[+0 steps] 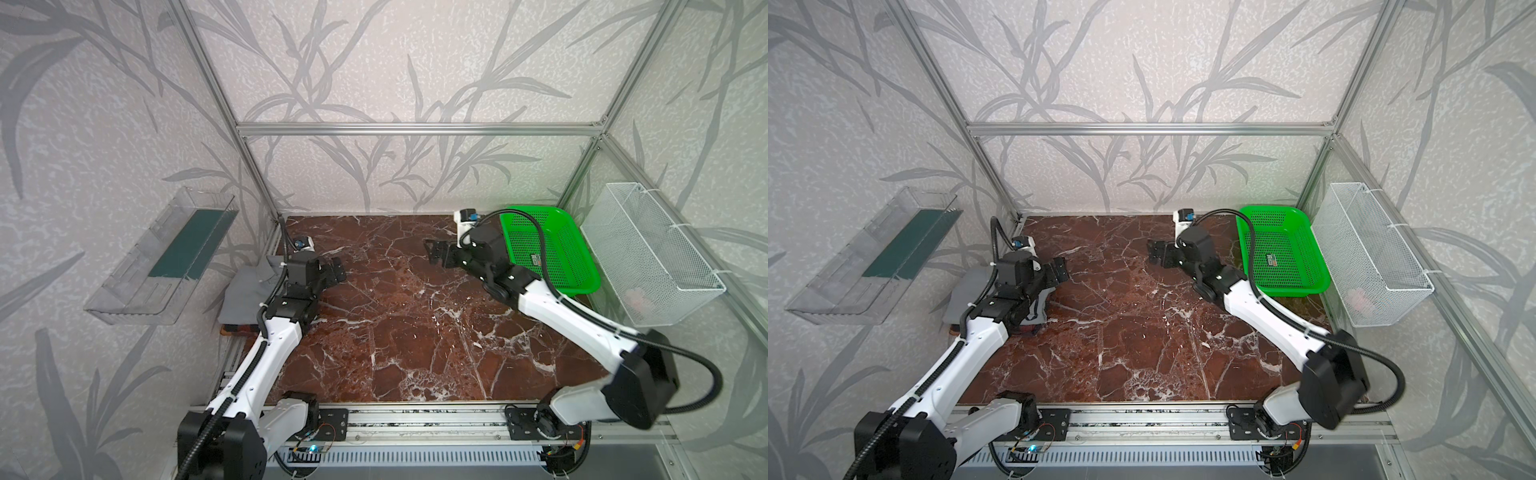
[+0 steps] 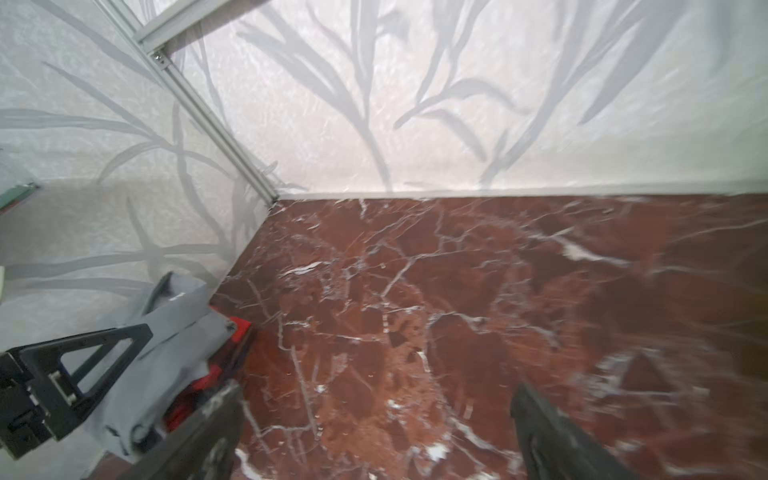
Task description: Fold and stack the long sleeve shirts
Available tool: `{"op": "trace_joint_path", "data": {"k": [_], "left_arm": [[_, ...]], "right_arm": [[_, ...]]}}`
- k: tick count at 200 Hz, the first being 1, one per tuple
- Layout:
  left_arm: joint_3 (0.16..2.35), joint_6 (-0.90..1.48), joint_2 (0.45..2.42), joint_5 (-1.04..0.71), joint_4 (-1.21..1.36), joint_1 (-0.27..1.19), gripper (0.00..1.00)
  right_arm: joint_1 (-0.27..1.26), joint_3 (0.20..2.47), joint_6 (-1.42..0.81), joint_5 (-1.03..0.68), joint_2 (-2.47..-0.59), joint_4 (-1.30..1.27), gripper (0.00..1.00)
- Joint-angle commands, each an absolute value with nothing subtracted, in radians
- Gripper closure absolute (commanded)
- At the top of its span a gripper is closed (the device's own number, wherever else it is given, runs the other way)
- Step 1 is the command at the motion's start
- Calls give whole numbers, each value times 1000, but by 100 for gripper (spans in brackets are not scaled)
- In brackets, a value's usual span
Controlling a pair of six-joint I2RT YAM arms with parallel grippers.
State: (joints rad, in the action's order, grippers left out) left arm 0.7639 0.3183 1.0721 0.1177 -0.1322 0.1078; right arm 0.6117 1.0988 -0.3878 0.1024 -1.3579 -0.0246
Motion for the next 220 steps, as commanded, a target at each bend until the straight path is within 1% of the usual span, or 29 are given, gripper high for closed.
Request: {"op": "trace_joint_path", "data": {"k": [1,12,25,41,54,73,104,119,131,138,146,150,154,158,162,172,193,200,213,220], "left_arm": [[707,271,1077,220,-13,106,1],[696,276,1096,285,-28,103,1],[684,272,1122,317,-22,95,1],[642,273,1155,313,42,80,1],[611,275,1182,302,114,66,1],[573,240,1239,305,236,55,1],[556,198,1340,330,432,36,1],[638,263,1371,359,266,19,1],[646,231,1398,295,219,-5,1],[609,190,1409,337,253,4,1],[533,219,1410,423,386,18,1],[486,221,1407,420,504,20,1],[460,182,1403,372,573,20,1],[462,145,1403,351,578,22,1],[472,125,1410,367,570,25,1],[481,147,1424,416,571,20,1],[457,157,1424,393,626,-12,1],[440,153,1423,379,667,-20,1],[370,162,1426,373,785,-28,1],[355,155,1444,379,851,-28,1]], "right_arm": [[554,950,-182,291,-1206,9,1],[499,872,-154,291,-1140,14,1],[420,779,-123,289,-1085,0,1],[318,664,-86,272,-1050,-65,1],[244,605,-98,282,-1045,-96,1],[209,547,-69,339,-1091,-212,1],[143,486,-28,334,-1211,-380,1],[99,447,-49,295,-1258,-485,1],[66,435,-79,262,-1302,-526,1],[56,427,-77,240,-1328,-552,1],[54,416,-83,227,-1348,-592,1],[52,407,-87,215,-1354,-619,1],[50,398,-85,197,-1361,-650,1],[49,391,-80,186,-1366,-682,1],[49,382,-75,179,-1378,-713,1],[49,387,-50,175,-1402,-733,1],[56,374,-22,155,-1470,-862,1],[65,365,-9,158,-1500,-915,1],[84,367,19,131,-1540,-929,1],[86,350,30,123,-1577,-1002,1]]}}
